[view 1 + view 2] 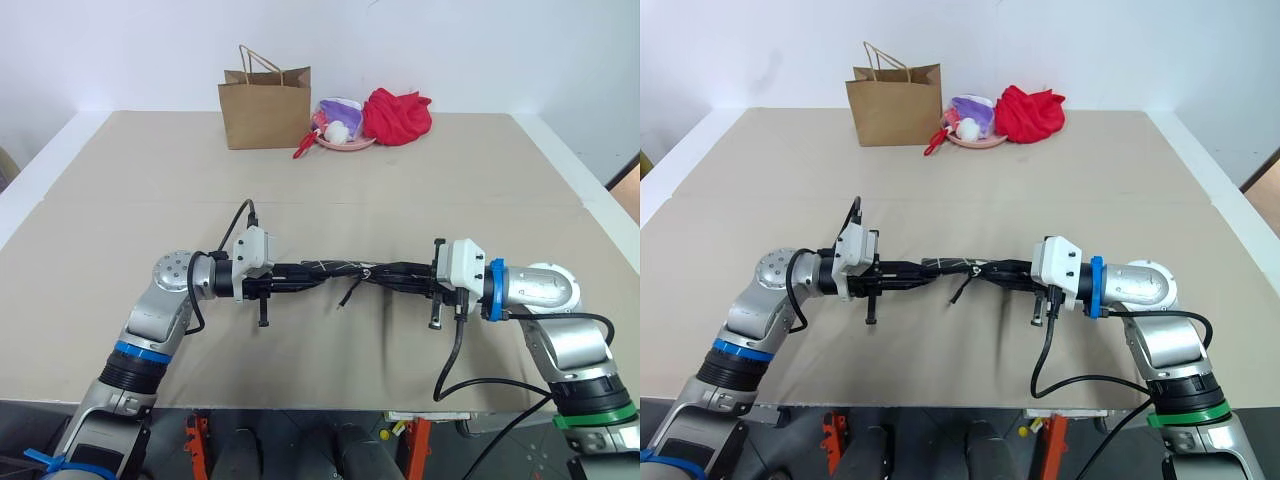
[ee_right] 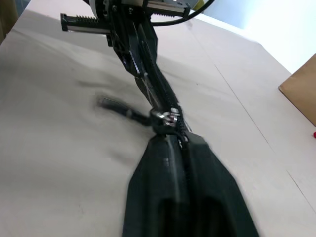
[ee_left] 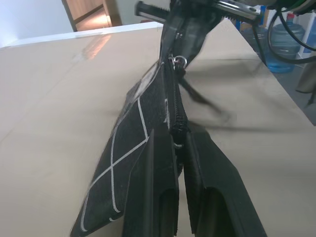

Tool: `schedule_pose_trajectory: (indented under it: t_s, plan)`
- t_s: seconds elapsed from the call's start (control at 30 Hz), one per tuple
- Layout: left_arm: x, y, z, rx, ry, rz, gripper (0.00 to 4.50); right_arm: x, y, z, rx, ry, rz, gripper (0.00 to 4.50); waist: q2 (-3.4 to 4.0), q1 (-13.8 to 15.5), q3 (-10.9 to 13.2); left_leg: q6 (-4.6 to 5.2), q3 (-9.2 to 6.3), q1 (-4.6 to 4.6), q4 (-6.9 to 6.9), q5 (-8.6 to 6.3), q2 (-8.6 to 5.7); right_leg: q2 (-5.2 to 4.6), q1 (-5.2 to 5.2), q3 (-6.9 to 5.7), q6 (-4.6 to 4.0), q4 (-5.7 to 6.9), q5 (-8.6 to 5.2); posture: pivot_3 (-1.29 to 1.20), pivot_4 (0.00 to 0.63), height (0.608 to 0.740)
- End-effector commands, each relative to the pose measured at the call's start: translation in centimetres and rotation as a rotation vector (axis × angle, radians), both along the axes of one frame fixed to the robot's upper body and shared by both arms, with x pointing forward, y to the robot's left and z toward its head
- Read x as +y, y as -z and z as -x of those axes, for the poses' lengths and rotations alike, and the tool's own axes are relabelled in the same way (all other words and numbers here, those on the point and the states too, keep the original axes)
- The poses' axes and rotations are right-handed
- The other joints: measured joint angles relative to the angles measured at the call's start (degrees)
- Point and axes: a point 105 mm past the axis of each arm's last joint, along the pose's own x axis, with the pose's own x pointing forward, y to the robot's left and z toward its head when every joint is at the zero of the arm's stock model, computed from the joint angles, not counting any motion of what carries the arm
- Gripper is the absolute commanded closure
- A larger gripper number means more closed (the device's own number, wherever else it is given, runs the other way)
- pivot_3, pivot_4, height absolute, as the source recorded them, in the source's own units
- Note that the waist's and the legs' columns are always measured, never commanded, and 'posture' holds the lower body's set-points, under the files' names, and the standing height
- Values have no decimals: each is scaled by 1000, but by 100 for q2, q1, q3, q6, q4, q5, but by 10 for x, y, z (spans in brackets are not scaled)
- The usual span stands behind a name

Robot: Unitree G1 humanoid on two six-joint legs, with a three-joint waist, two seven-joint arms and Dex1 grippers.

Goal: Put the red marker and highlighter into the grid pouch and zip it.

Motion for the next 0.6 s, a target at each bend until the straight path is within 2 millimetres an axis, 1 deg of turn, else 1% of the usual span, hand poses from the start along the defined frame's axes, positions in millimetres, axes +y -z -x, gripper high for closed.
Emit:
schedule_pose_trajectory:
  t_s: [0.03, 0.23, 0.47, 0.53, 0.57, 0.6]
  plan:
    - [2, -14, 2, -54, 3, 18, 4500, 0, -15, 5, -34, -20, -43, 4449, 0, 0, 0, 0, 0, 0, 0, 0, 0, 0, 0, 0, 0, 1, 0, 0, 150, 740]
    - [2, -12, 1, -51, 3, 12, 4500, 0, -10, 9, 14, -31, -17, 4449, 0, 0, 0, 0, 0, 0, 0, 0, 0, 0, 0, 0, 0, 1, 0, 0, 150, 740]
    - [1, -10, 2, -47, 8, 10, 4500, 1, -13, 12, 9, -47, -13, 4449, 0, 0, 0, 0, 0, 1, 0, 0, 0, 0, 0, 0, 0, 1, 0, 0, 150, 740]
    - [1, -10, 2, -46, 10, 10, 4500, 0, -12, 14, 44, -54, -11, 4449, 0, 1, 0, 0, 0, 1, 0, 0, 0, 0, 0, 0, 0, 1, 0, 0, 150, 740]
    - [1, -10, 2, -46, 10, 10, 4500, -1, -12, 14, 50, -51, -16, 4081, 0, 1, 0, 0, 0, 0, 0, 0, 0, 0, 0, 0, 0, 1, 0, 0, 150, 740]
    - [1, -10, 2, -45, 10, 10, 4500, -2, -13, 13, 19, -41, -17, 3646, 0, 1, 0, 0, 0, 0, 0, 0, 0, 0, 0, 0, 0, 1, 0, 0, 150, 740]
